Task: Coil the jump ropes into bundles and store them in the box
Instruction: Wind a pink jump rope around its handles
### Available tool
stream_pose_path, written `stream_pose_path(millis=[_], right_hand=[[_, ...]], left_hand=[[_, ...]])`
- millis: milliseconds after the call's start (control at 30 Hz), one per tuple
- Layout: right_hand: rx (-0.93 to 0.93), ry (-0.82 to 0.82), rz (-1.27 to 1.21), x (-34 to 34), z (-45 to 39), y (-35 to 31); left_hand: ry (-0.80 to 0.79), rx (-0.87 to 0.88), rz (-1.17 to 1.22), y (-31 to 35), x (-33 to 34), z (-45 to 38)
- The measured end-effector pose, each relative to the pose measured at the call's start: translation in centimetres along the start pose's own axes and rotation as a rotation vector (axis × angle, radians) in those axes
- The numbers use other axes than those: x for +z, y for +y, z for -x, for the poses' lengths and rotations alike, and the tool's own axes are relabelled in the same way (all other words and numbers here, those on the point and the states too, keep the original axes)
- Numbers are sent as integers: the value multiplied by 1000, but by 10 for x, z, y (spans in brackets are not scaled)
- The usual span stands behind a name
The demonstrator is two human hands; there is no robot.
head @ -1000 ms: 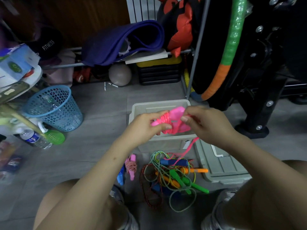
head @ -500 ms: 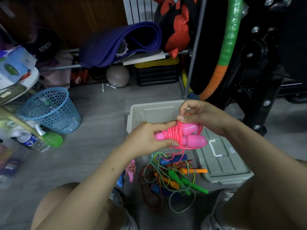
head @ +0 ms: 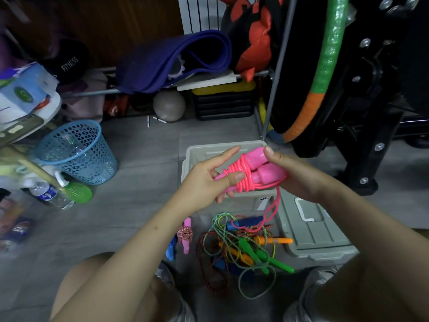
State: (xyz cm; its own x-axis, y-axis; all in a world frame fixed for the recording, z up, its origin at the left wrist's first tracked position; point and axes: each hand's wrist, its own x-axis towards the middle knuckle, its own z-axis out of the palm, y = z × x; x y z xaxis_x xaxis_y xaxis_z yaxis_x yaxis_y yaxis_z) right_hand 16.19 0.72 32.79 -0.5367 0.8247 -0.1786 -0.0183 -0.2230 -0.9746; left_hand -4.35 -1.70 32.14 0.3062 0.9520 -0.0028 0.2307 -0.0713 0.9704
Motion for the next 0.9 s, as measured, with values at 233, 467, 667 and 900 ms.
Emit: stream_pose_path(millis=[233, 467, 667, 900], right_hand=[[40, -31, -142, 16, -2, 15], [-56, 168, 714, 22, 3, 12], [19, 143, 932, 33, 9, 17], [-15, 39, 820, 32, 21, 16]], left_hand=[[132, -74, 82, -5, -3, -7], [295, -83, -27, -15, 2, -16], [310, -133, -14, -12, 7, -16], [439, -123, -12, -21, -4, -22]])
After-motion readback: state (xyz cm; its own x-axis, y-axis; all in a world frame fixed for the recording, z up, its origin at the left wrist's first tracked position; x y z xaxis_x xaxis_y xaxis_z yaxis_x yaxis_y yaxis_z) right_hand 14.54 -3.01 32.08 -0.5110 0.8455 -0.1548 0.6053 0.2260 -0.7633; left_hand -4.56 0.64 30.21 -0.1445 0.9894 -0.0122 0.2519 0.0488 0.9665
